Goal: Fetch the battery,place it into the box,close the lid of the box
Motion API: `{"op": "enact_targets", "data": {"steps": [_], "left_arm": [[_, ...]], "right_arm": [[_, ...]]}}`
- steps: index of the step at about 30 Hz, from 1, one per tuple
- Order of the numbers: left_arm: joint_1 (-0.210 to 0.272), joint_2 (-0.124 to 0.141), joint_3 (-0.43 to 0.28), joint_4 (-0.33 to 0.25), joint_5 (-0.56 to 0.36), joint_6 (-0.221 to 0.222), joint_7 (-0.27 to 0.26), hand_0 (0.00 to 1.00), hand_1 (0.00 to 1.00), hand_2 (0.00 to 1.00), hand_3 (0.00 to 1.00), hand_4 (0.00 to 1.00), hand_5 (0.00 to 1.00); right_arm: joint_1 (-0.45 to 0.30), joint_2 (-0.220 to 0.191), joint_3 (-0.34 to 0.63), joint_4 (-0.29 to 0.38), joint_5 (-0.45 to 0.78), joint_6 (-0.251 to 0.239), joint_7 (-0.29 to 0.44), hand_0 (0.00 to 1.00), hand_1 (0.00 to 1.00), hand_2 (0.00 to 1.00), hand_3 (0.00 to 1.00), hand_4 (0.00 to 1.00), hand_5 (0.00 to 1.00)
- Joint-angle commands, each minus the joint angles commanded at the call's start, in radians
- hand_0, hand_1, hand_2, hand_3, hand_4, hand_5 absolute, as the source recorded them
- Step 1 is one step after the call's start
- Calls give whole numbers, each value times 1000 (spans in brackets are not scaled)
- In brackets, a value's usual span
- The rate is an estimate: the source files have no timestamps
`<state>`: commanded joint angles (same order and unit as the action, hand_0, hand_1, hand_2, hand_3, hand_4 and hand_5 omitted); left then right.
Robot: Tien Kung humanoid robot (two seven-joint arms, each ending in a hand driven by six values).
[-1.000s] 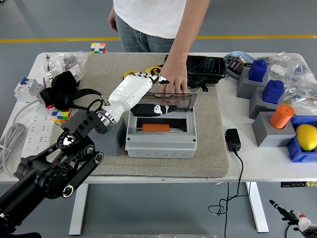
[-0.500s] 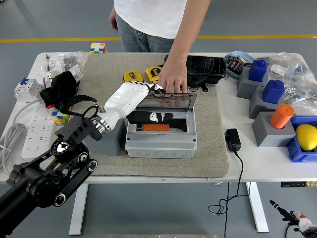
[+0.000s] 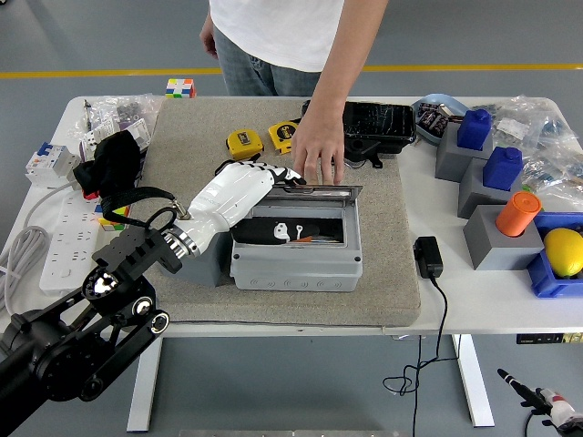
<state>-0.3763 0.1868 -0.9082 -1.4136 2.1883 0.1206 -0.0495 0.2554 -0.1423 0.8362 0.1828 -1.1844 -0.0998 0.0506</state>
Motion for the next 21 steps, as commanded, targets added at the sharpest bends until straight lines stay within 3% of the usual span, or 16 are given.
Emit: {"op": "enact_targets", "data": {"steps": [12,21], "left_arm": [[21,29,31,-39,-3,-10,10,663,713,695,728,998,998],[36,42,14,-65,0,-12,12,661,713,691,727,998,998]], "right_arm": [[14,-3,-22,2,15,-1,0,903,883,818,855,998,998],[5,0,-5,-2,1,1,-1,903,883,818,855,998,998]]}}
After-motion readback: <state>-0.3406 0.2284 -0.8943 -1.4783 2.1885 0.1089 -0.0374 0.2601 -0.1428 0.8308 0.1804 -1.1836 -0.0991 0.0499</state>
